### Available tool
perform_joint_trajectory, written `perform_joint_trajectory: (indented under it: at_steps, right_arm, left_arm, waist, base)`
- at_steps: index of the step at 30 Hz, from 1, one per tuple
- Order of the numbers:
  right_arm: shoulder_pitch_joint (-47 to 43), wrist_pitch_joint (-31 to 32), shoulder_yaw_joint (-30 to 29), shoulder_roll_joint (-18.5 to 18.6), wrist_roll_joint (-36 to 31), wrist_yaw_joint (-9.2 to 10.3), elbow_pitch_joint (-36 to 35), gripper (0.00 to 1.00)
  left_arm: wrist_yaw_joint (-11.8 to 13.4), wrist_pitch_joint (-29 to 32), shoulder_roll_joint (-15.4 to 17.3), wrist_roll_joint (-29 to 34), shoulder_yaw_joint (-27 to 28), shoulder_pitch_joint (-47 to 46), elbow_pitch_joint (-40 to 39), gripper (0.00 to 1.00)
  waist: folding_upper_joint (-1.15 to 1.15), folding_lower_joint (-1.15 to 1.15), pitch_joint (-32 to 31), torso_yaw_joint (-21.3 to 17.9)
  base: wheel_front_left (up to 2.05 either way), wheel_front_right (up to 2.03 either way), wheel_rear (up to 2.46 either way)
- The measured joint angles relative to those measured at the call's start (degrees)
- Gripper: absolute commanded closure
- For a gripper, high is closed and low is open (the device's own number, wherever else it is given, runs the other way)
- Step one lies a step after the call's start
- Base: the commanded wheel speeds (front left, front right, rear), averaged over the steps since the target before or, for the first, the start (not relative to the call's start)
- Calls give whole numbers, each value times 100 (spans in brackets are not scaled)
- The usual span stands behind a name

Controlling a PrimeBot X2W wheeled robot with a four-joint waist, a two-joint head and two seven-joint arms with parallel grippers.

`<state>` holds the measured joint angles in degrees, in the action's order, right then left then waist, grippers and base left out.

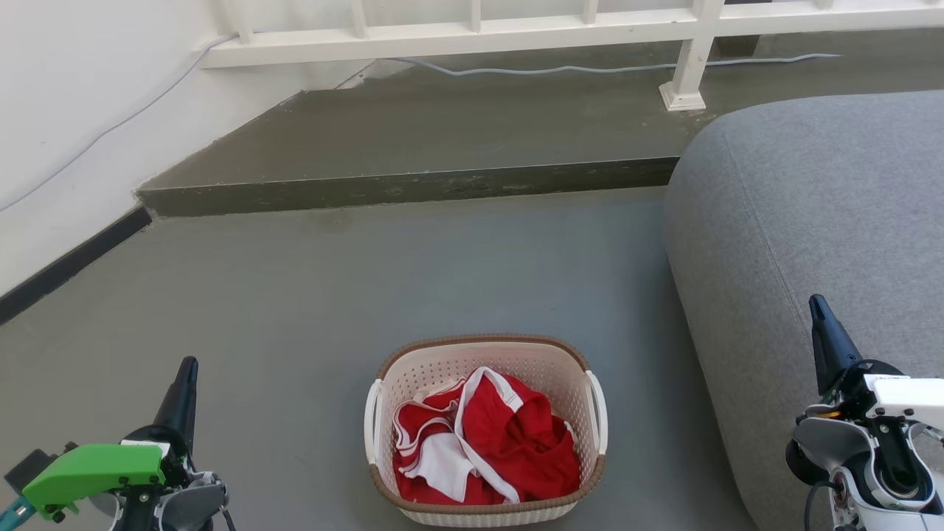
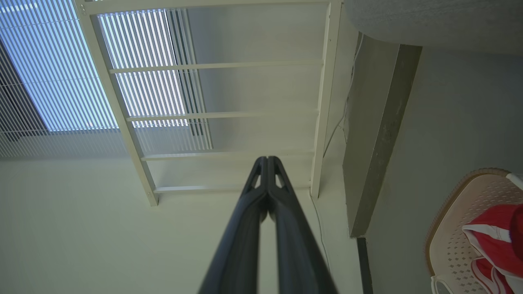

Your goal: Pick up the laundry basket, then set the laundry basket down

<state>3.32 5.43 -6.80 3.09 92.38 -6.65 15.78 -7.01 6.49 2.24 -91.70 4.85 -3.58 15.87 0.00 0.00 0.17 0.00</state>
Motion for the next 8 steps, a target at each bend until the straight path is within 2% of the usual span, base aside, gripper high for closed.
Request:
perform_joint_trajectory:
  at_steps: [8]
  right_arm:
    - [0,0,-1,-1,0,0,0,100]
  left_arm:
    - [0,0,0,-1,0,0,0,100]
  waist:
    - [0,0,0,0]
  base:
    - [0,0,0]
